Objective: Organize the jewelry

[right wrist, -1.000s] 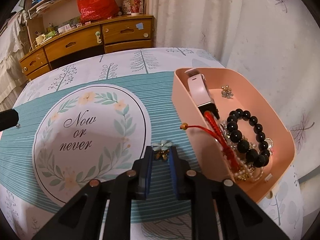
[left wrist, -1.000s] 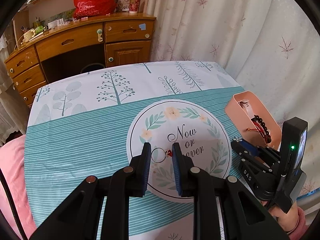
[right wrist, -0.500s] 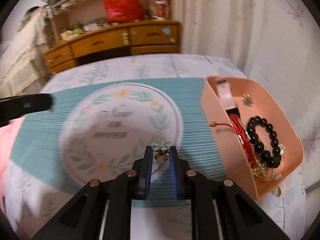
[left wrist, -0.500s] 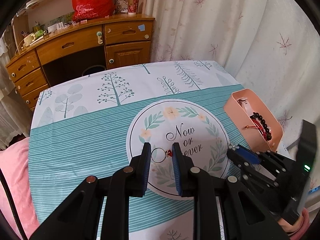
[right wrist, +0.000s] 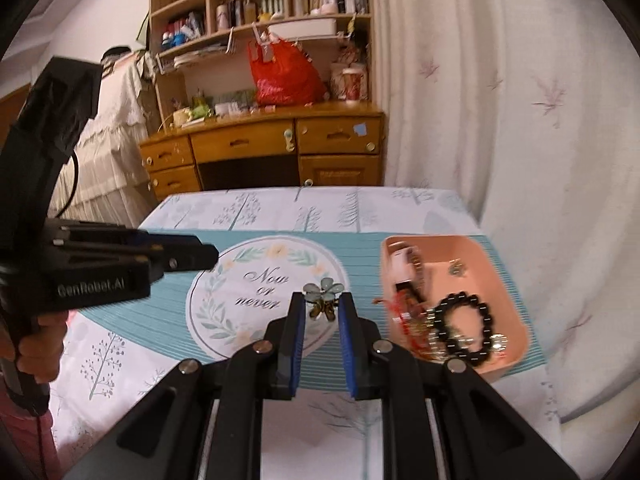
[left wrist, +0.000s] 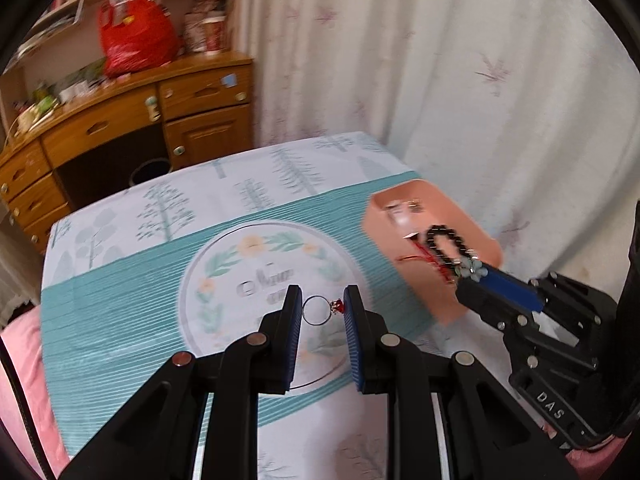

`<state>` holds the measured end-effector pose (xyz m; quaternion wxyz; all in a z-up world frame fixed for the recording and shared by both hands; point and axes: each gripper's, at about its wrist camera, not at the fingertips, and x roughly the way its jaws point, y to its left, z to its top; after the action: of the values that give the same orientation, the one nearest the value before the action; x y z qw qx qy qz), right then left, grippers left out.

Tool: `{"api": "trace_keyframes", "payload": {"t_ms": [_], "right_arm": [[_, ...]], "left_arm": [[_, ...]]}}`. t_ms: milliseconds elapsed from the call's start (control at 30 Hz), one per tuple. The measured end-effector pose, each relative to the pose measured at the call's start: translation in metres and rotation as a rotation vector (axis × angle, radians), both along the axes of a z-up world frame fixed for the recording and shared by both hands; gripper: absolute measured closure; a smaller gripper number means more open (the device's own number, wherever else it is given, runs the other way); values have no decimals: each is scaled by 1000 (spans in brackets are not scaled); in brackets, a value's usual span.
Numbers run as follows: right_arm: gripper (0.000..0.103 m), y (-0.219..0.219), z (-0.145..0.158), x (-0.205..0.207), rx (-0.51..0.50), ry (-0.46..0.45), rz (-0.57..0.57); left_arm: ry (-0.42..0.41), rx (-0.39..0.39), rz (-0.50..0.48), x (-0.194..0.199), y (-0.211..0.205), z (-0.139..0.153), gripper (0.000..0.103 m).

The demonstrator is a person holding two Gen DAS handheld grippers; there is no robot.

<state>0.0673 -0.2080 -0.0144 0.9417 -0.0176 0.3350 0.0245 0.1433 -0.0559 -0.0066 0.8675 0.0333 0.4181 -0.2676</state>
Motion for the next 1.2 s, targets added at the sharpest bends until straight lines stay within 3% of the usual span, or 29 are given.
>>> {"api": "trace_keyframes", "payload": {"t_ms": [333,567,767,800,867,900,933,1067,1133,1200], "right_arm": [[87,-68,14,-23,45,-79,-119],[87,-121,-6,-21,87,-35,-194],[87,-139,-23,-12,195,1,-204],[86,-140,-25,-10,204,5,-204],[86,-142,-29,-6,230,19,-187],[86,-141,-31,-5,236,25,-184],[86,-141,-33,-4,242,34,-187],[86,-139,-36,-3,233,52,-192],[79,-137,-36,-3,226,55,-189],[64,-133,-34,-4,220,45,-183]], "left_arm": [[-4,16,-147,-7,-90,10,84],[47,23,-199,3,-152,-7,84],[121,10,-202,15,-178,-29,84],[127,12,-195,17,-178,-31,80],[129,20,-174,19,-177,-32,58],[120,27,-158,19,-175,-31,42],[102,35,-139,18,-172,-28,34],[61,54,-98,18,-160,-20,19],[56,54,-66,19,-151,-16,16],[58,59,-24,18,-139,-15,16]]}}
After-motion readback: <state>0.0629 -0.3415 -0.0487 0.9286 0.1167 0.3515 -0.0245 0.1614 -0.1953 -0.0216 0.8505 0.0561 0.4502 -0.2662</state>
